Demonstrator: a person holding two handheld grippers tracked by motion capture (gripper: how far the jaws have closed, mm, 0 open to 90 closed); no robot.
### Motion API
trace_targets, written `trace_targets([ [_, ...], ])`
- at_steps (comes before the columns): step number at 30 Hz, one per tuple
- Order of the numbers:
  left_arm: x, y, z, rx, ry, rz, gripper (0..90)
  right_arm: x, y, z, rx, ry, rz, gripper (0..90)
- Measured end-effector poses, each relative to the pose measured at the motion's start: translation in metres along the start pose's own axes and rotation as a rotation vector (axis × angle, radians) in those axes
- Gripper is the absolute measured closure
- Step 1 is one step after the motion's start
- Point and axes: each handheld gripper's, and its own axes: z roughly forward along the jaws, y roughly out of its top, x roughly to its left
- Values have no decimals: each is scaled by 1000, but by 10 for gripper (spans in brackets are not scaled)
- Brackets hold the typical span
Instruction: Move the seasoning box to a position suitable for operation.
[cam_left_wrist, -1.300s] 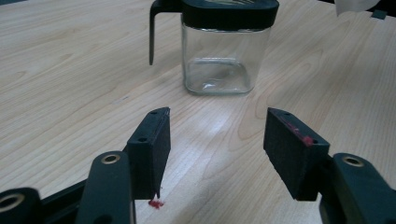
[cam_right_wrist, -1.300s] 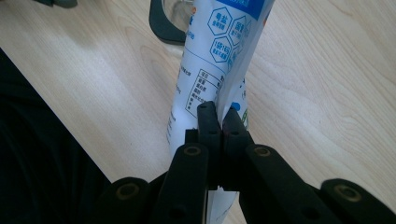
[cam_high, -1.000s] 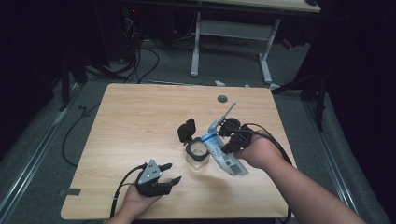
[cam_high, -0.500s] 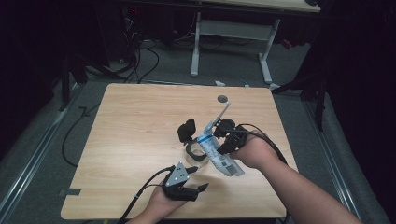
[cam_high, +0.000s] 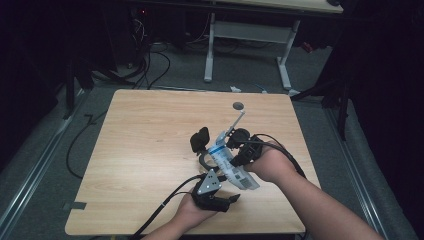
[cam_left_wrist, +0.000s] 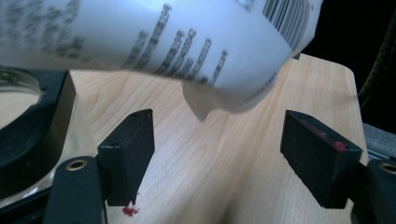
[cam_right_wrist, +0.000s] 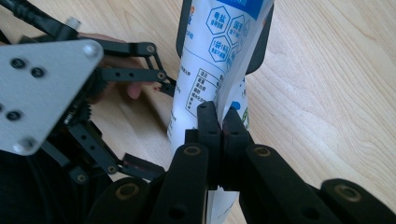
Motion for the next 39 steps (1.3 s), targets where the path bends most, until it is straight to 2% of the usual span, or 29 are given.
trace_targets([
  [4,-2,2,7,-18,10,-6,232,1,0,-2,-9,7,0,898],
  [11,-6,4,17,-5,11,-7,211,4,-1,-2,-18,12,-2,898],
  [14,-8,4,17,-8,17,7,239,5,-1,-1,-17,16,-5,898],
  [22,-13,4,12,-27,43,34,404,3,0,1,-12,18,-4,897],
  [26,-16,3,10,-36,61,52,445,3,-1,2,-10,27,11,897],
  [29,-19,2,8,-37,78,71,458,3,-1,2,-2,27,8,897],
  [39,-21,4,3,-41,90,83,483,0,2,5,-6,27,25,896],
])
